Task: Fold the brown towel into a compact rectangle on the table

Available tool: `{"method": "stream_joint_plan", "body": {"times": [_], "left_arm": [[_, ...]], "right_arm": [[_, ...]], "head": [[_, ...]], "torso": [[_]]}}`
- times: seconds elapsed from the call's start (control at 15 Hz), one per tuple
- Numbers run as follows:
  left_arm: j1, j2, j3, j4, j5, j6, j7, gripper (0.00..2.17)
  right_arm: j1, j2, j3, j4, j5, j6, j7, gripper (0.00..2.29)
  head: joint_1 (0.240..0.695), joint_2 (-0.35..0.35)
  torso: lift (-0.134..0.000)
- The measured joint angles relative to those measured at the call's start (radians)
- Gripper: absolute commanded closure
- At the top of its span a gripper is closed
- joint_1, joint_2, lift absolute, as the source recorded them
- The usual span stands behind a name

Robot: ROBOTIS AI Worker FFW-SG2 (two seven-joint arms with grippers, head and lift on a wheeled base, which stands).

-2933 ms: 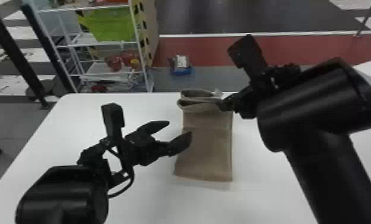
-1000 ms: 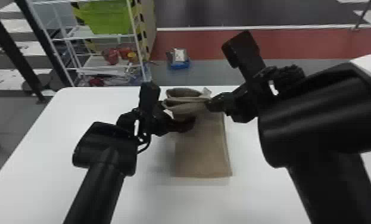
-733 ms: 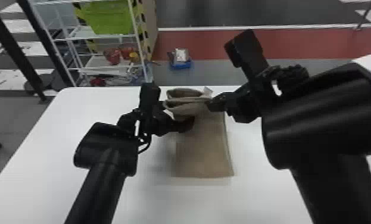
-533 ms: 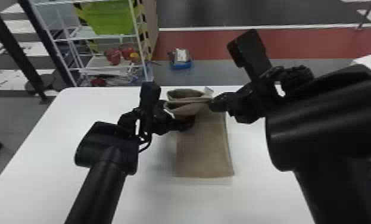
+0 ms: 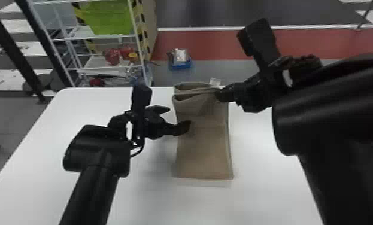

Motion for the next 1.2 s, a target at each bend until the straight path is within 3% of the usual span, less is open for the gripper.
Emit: {"method": "stream_joint_plan", "body": {"times": [0.47,1.2], "left_arm": [[-0.039,0.016,-0.001,0.044,-0.016,0.004,0.045,0.04],[-0.035,0.019,0.006,0.066,-0.018,-0.055,0.035,0.04]], "right_arm": [[0.014,0.0,0.005,-0.014,-0.01,0.009,0.013,1.29],[0.161,0.0,0.04,-0.118,0.016,0.002,0.108,1.29]], "head": [[0.689,0.098],[0.695,0.132]], "torso": [[-0.134],[-0.134]]}}
